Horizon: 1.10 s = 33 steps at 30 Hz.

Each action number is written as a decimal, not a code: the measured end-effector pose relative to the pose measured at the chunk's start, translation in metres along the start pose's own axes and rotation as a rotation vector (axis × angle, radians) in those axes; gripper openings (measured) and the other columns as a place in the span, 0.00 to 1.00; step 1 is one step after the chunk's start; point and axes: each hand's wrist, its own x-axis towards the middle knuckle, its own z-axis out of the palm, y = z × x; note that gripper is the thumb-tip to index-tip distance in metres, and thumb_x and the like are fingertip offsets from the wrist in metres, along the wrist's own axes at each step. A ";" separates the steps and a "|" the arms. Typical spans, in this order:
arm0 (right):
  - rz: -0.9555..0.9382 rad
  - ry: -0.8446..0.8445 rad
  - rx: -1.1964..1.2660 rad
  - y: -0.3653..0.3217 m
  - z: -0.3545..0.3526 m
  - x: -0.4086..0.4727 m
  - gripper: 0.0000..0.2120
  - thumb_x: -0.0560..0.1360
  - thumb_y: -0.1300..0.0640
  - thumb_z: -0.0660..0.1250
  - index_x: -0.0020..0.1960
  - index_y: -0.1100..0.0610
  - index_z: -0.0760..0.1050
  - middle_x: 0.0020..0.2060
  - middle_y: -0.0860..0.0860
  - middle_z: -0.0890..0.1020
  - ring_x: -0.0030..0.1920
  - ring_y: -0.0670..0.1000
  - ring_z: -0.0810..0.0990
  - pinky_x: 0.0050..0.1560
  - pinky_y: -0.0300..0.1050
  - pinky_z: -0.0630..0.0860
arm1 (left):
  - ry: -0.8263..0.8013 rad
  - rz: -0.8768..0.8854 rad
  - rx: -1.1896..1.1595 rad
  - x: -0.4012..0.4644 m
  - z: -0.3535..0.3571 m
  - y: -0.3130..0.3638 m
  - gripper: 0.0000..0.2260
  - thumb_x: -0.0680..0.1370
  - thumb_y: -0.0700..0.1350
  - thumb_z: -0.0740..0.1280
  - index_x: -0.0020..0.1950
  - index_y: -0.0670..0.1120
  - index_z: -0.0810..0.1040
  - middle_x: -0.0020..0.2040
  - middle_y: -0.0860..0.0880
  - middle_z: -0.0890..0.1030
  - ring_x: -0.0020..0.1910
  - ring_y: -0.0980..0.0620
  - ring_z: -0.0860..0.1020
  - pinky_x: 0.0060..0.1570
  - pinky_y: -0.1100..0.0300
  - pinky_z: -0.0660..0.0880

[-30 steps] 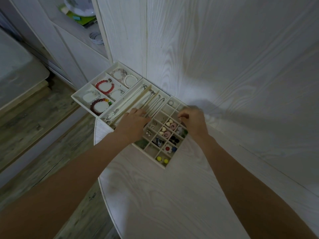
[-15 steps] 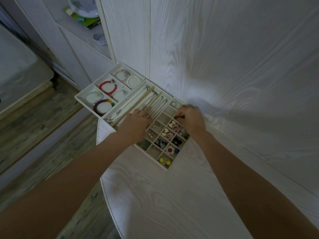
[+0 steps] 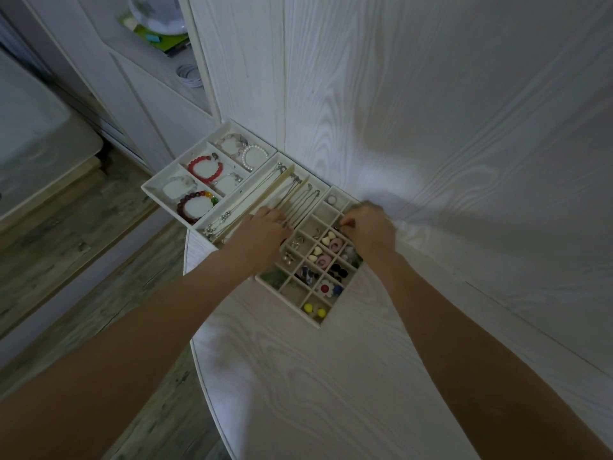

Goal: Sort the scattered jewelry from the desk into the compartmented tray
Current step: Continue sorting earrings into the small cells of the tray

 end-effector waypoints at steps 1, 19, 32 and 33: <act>0.007 -0.007 -0.015 -0.001 0.001 0.000 0.04 0.73 0.60 0.70 0.47 0.56 0.83 0.46 0.52 0.81 0.43 0.49 0.79 0.39 0.35 0.68 | 0.002 0.003 0.005 0.000 0.000 0.000 0.21 0.77 0.40 0.60 0.70 0.50 0.70 0.71 0.45 0.66 0.70 0.46 0.61 0.70 0.47 0.62; -0.030 -0.045 -0.025 -0.004 0.005 0.004 0.05 0.73 0.62 0.69 0.41 0.56 0.84 0.40 0.51 0.83 0.40 0.49 0.80 0.39 0.37 0.74 | -0.001 -0.001 0.021 -0.004 -0.005 0.001 0.22 0.77 0.39 0.60 0.71 0.50 0.68 0.68 0.46 0.67 0.68 0.47 0.63 0.68 0.51 0.63; -0.002 -0.019 -0.002 0.008 -0.004 0.001 0.05 0.73 0.64 0.69 0.44 0.58 0.83 0.44 0.54 0.82 0.40 0.49 0.79 0.39 0.36 0.71 | -0.001 -0.020 0.017 -0.006 -0.009 0.004 0.21 0.77 0.39 0.60 0.71 0.49 0.68 0.68 0.46 0.67 0.68 0.47 0.63 0.69 0.50 0.63; -0.006 -0.031 -0.016 0.007 -0.003 0.002 0.06 0.74 0.64 0.68 0.46 0.58 0.84 0.45 0.54 0.82 0.42 0.50 0.80 0.40 0.36 0.71 | 0.000 -0.022 0.015 -0.006 -0.009 0.004 0.21 0.77 0.39 0.60 0.71 0.49 0.68 0.68 0.46 0.67 0.68 0.47 0.63 0.69 0.51 0.63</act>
